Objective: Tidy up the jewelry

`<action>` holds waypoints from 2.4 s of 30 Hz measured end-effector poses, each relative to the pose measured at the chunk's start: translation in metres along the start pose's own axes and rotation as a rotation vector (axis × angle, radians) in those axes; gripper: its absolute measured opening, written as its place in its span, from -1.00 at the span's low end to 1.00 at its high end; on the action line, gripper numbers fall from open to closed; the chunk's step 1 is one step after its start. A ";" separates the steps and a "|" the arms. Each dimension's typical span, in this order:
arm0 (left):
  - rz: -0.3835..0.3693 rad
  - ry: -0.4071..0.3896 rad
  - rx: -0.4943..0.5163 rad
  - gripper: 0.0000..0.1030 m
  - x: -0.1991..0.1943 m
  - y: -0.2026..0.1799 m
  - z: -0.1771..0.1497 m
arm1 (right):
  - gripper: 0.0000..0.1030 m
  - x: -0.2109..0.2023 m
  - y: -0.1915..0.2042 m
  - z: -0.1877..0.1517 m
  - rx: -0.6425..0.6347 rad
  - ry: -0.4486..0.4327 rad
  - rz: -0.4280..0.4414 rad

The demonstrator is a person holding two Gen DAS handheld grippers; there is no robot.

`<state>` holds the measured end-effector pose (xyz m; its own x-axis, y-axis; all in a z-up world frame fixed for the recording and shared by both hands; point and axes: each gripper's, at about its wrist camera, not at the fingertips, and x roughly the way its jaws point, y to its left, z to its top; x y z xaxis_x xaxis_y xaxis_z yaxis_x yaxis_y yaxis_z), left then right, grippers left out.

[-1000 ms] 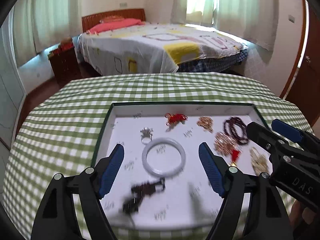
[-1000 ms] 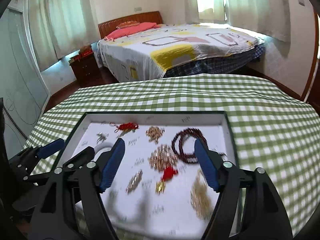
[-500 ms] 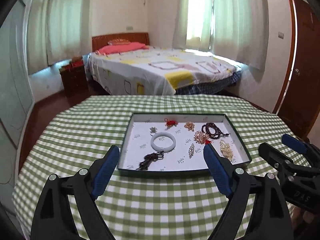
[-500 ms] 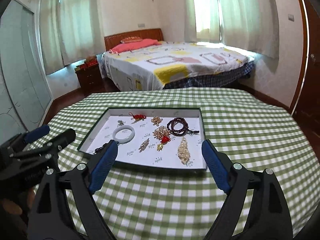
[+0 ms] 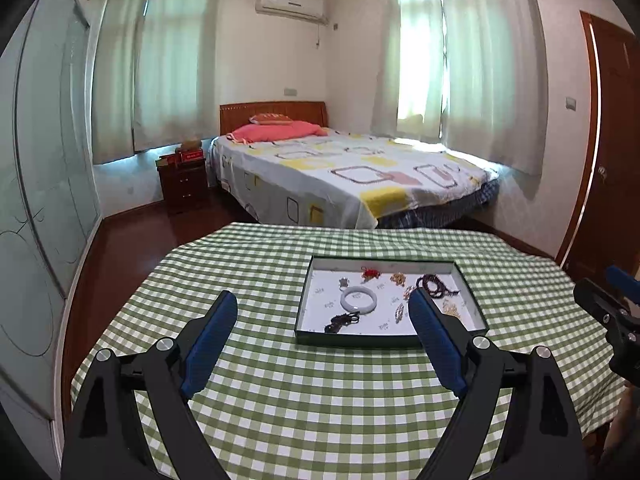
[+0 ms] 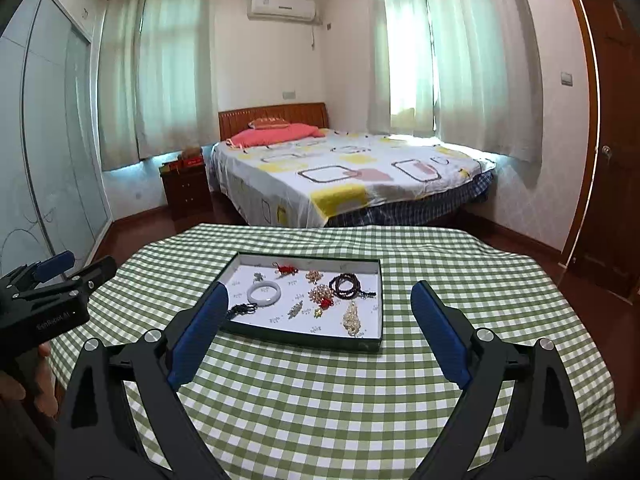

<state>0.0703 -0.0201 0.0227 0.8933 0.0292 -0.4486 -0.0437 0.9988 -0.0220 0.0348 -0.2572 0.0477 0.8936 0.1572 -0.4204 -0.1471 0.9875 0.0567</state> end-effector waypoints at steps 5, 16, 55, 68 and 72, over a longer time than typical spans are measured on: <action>-0.001 -0.042 0.009 0.64 -0.021 0.000 0.002 | 0.76 -0.022 0.003 0.005 -0.010 -0.035 0.004; -0.006 -0.073 0.002 0.64 -0.035 0.003 0.002 | 0.77 -0.042 0.010 0.005 -0.023 -0.065 0.008; 0.006 -0.074 -0.015 0.64 -0.037 0.010 -0.004 | 0.77 -0.042 0.014 0.003 -0.027 -0.056 0.013; 0.038 -0.071 -0.008 0.64 -0.036 0.006 -0.003 | 0.77 -0.035 0.016 -0.002 -0.026 -0.043 0.015; 0.055 -0.058 -0.003 0.64 -0.033 0.006 -0.005 | 0.77 -0.032 0.015 -0.004 -0.025 -0.035 0.016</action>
<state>0.0390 -0.0151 0.0331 0.9140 0.0863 -0.3965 -0.0946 0.9955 -0.0012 0.0020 -0.2471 0.0587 0.9052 0.1733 -0.3879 -0.1712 0.9844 0.0405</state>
